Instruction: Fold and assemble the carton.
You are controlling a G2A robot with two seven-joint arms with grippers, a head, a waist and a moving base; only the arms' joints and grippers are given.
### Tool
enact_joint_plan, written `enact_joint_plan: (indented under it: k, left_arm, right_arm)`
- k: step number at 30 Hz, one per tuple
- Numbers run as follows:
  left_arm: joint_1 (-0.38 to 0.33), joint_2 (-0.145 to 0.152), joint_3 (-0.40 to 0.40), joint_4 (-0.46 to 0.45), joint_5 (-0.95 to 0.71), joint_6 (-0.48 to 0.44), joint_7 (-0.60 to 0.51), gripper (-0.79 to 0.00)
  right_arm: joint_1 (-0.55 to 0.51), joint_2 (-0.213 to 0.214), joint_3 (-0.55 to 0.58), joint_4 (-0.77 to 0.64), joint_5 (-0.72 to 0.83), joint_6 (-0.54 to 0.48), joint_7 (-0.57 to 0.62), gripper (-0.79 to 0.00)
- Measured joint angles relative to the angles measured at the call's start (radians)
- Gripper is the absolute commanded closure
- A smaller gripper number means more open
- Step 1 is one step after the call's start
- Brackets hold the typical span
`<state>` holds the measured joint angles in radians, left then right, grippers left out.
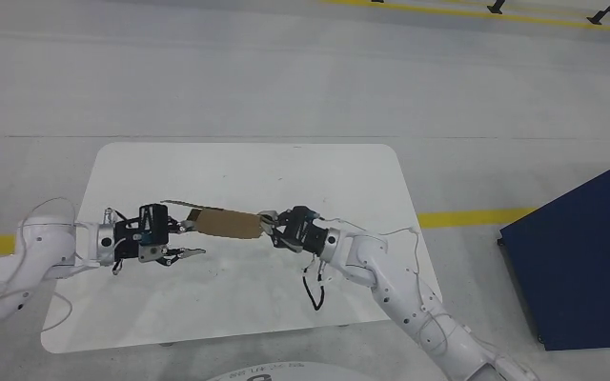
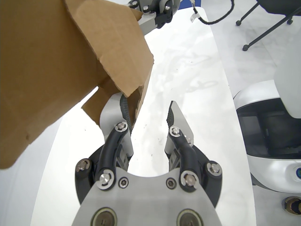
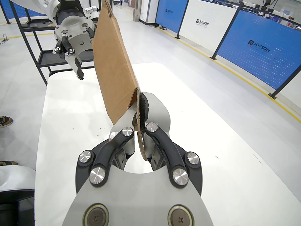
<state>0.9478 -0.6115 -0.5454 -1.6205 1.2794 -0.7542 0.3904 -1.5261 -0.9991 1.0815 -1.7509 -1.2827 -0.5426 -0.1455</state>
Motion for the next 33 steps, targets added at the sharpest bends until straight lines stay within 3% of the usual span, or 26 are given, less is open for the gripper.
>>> enact_joint_plan:
  k: [9, 12, 14, 15, 22, 33]
  left_arm:
    - [-0.006, -0.037, -0.001, -0.014, -0.010, 0.003, -0.106, -0.339]
    - [-0.007, -0.048, 0.001, -0.017, -0.007, -0.001, -0.141, -0.234]
    - [-0.007, -0.056, 0.002, -0.016, -0.002, 0.006, -0.168, -0.028]
    - [-0.006, -0.060, 0.003, -0.015, -0.001, 0.010, -0.179, 0.000]
    - [0.000, -0.079, -0.008, -0.017, 0.011, 0.011, -0.177, 0.000]
    - [0.043, -0.072, -0.067, -0.014, 0.047, -0.025, -0.059, 0.000]
  right_arm:
    - [0.006, -0.005, -0.006, 0.004, -0.001, -0.004, 0.010, 0.000]
    - [0.007, -0.006, -0.005, 0.005, -0.001, -0.007, 0.010, 0.000]
    - [0.006, -0.006, -0.004, 0.005, 0.000, -0.009, 0.011, 0.000]
    - [0.006, -0.007, -0.004, 0.005, 0.001, -0.010, 0.011, 0.000]
    - [0.005, -0.009, -0.004, 0.003, -0.004, -0.010, 0.023, 0.000]
    - [0.012, -0.012, -0.024, -0.002, -0.075, -0.020, 0.044, 0.000]
